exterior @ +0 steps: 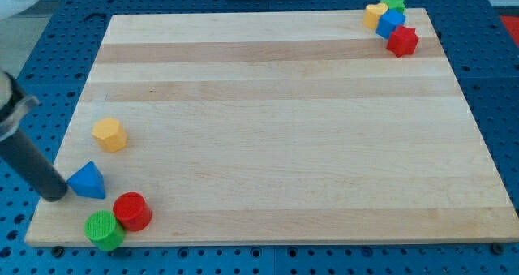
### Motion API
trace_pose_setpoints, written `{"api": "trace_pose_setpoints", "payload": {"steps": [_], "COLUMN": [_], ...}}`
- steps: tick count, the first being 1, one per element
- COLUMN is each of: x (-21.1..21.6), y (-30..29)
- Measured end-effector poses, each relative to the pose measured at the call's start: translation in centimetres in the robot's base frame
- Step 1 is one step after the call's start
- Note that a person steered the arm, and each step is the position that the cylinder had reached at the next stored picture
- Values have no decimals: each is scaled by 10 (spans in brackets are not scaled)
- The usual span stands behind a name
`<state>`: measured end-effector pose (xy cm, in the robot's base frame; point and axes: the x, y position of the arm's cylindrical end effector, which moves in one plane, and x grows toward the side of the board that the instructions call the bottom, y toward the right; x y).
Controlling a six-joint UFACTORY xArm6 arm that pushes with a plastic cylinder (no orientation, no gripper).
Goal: Push the blue triangle towards the yellow hexagon
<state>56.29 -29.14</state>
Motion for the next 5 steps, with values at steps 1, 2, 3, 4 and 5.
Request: {"api": "trace_pose_setpoints", "payload": {"steps": [1,2,3,4,5], "x": [4,4,4,10,10], "y": [-13,-3,10,10,22]}}
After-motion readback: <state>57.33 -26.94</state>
